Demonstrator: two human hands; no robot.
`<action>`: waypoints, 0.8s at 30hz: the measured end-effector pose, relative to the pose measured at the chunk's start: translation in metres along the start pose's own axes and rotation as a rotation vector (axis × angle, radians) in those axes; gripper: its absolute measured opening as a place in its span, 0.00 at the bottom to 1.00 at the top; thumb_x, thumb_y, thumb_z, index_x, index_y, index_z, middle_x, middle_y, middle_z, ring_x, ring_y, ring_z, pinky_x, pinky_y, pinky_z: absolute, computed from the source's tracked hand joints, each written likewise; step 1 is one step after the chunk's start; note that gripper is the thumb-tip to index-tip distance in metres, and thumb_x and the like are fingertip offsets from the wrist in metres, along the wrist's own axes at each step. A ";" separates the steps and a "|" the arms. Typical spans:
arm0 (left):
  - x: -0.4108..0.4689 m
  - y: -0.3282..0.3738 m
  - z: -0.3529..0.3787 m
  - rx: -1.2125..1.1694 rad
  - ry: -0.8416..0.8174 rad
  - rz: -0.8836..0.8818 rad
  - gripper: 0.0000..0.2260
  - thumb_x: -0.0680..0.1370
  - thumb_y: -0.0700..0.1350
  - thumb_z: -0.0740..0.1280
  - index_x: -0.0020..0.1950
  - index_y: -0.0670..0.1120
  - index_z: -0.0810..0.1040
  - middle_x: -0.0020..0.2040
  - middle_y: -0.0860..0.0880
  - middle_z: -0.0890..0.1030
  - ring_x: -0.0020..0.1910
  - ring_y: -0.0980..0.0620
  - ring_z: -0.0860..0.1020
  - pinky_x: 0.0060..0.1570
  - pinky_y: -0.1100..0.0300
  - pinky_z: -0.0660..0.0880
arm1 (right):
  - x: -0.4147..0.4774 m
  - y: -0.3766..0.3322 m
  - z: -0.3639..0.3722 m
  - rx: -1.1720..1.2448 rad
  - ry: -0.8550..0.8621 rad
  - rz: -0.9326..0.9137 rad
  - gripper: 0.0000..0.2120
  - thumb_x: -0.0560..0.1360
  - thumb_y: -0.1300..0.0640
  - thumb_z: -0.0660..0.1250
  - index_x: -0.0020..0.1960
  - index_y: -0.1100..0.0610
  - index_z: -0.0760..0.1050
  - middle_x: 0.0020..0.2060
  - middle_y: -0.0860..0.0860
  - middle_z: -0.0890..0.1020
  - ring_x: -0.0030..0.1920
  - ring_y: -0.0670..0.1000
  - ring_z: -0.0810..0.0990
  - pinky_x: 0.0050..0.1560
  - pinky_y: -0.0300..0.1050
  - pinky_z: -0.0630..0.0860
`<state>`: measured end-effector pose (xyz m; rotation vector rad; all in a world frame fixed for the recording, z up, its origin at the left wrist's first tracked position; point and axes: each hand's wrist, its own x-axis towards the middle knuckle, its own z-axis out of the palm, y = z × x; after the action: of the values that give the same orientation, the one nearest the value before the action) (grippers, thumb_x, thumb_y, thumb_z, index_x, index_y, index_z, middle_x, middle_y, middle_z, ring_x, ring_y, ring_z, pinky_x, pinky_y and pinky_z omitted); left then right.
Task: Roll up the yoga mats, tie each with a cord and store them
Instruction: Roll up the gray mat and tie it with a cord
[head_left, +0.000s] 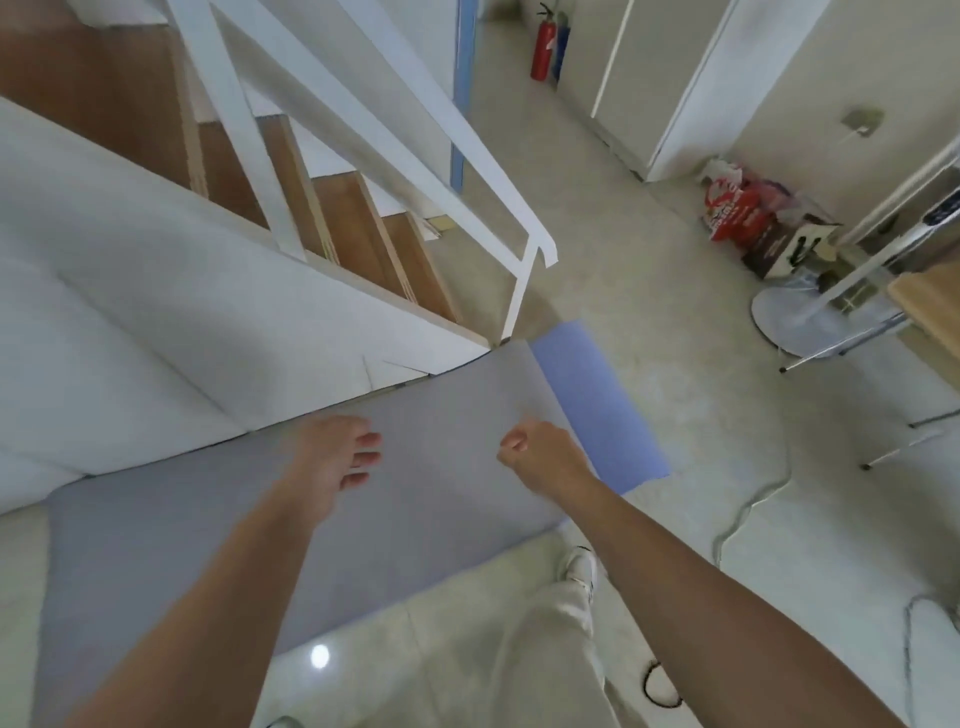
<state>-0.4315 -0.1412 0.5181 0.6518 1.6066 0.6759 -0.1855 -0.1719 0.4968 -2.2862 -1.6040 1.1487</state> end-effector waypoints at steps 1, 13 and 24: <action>0.013 -0.001 0.025 0.003 0.028 -0.024 0.04 0.81 0.43 0.65 0.55 0.45 0.76 0.44 0.46 0.82 0.39 0.47 0.80 0.41 0.57 0.73 | 0.026 0.020 -0.008 -0.015 -0.027 0.003 0.07 0.76 0.50 0.66 0.52 0.47 0.79 0.48 0.45 0.81 0.51 0.51 0.81 0.47 0.44 0.76; 0.289 -0.093 0.282 0.291 0.026 -0.012 0.04 0.68 0.47 0.68 0.38 0.47 0.78 0.40 0.41 0.84 0.35 0.48 0.80 0.37 0.59 0.70 | 0.366 0.252 0.050 -0.088 -0.093 0.148 0.14 0.77 0.49 0.62 0.61 0.47 0.75 0.55 0.48 0.82 0.56 0.54 0.79 0.49 0.44 0.72; 0.548 -0.266 0.423 0.397 -0.107 0.170 0.05 0.77 0.41 0.69 0.41 0.47 0.78 0.47 0.40 0.85 0.38 0.47 0.81 0.36 0.60 0.72 | 0.613 0.481 0.189 -0.142 0.085 0.253 0.38 0.75 0.39 0.67 0.76 0.57 0.58 0.72 0.59 0.66 0.71 0.62 0.66 0.66 0.58 0.68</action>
<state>-0.0933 0.1125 -0.0914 1.1063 1.6100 0.4357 0.1488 0.0825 -0.1862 -2.6519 -1.4414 0.9971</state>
